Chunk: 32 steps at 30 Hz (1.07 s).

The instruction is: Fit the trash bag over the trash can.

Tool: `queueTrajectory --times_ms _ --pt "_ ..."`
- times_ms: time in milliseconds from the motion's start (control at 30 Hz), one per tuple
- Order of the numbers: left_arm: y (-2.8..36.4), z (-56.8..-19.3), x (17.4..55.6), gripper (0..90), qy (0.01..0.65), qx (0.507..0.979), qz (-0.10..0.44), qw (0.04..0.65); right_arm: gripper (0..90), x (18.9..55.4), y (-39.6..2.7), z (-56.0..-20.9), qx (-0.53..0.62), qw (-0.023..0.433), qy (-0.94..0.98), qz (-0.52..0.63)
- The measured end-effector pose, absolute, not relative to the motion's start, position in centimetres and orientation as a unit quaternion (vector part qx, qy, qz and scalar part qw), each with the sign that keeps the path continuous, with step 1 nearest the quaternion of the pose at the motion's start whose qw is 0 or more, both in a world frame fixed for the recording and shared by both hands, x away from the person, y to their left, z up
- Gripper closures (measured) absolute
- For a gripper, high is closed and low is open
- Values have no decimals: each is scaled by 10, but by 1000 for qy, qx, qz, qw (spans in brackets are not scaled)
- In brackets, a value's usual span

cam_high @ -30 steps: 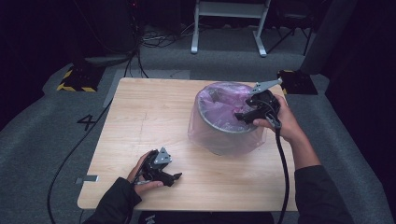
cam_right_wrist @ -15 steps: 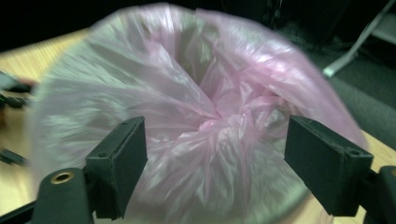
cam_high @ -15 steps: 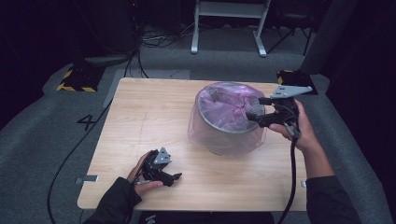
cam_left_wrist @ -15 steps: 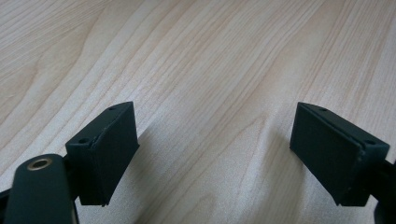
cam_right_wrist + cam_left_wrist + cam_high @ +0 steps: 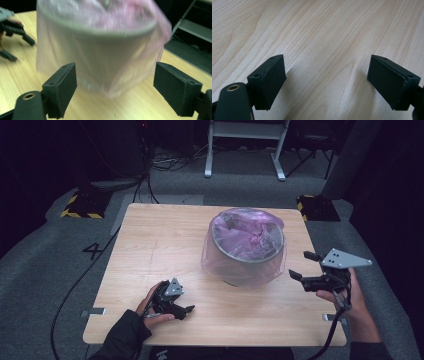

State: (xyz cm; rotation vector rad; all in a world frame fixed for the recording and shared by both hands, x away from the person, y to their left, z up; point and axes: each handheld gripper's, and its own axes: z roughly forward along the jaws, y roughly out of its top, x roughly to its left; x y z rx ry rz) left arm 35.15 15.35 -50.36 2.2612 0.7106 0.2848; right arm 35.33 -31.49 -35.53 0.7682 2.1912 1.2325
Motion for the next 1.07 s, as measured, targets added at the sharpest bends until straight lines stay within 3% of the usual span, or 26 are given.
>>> queueTrajectory --times_ms 67,300,433,667,1067 --pt "154 -504 352 146 277 881 111 368 191 349 -317 -374 291 259 813 434" --pt "154 -504 351 146 279 880 112 368 191 347 -328 -456 334 208 835 384" --pt "154 -504 351 146 278 880 111 368 189 346 -335 -486 351 188 845 357" --pt "153 -504 351 146 279 880 111 369 181 344 -342 -503 373 172 835 368" --pt "154 -504 351 145 277 880 111 369 166 344 -343 -504 379 171 832 368"
